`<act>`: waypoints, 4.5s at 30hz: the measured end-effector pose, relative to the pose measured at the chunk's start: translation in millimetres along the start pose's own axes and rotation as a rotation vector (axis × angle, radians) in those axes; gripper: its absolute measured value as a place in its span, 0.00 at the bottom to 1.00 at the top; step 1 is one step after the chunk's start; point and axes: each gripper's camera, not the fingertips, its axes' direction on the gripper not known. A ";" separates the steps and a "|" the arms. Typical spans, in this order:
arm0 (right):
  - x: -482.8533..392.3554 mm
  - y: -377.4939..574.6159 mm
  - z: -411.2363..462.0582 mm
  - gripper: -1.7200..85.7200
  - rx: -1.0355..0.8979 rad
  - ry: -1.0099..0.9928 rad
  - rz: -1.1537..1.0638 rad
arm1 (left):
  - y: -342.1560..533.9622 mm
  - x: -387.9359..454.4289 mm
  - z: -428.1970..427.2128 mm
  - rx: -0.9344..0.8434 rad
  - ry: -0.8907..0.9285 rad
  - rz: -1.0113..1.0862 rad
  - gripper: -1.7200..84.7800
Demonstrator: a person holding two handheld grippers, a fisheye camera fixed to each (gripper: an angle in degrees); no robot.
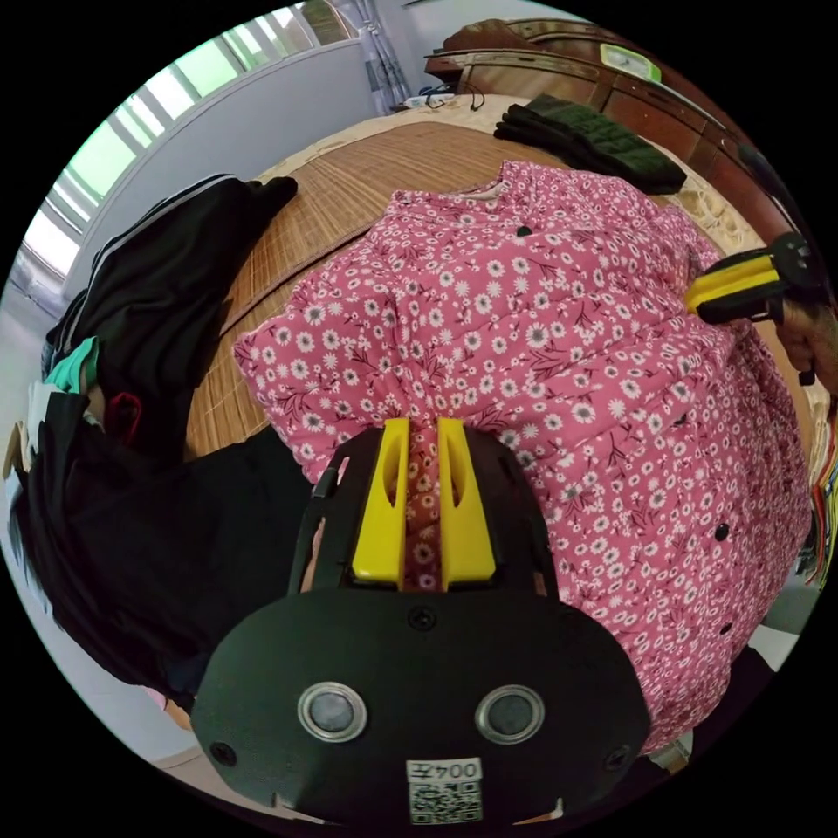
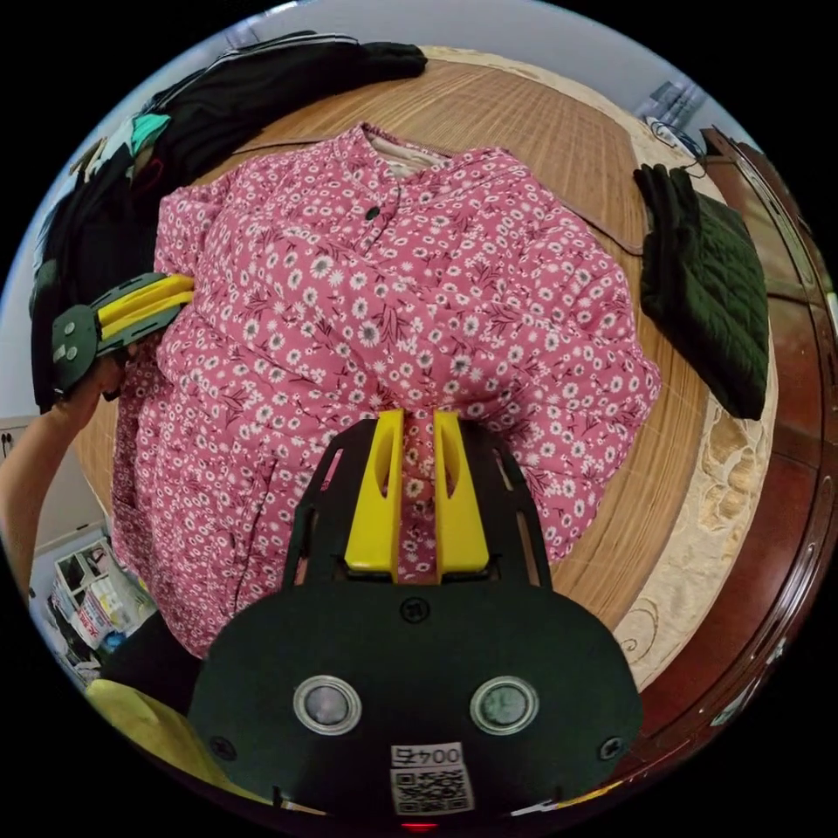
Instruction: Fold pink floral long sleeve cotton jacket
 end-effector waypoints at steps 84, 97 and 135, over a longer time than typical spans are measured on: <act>98.6 606.1 0.8 0.18 -0.062 -0.483 0.479 | 317.0 -133.3 -96.4 -0.208 0.602 -0.418 0.18; 84.7 610.0 16.7 0.08 -0.140 -0.382 0.373 | 289.8 -103.8 -133.6 -0.273 0.427 -0.185 0.15; -57.4 461.3 -10.8 0.03 -0.212 -1.023 0.096 | 315.3 12.4 -324.1 -0.143 0.366 -0.749 0.17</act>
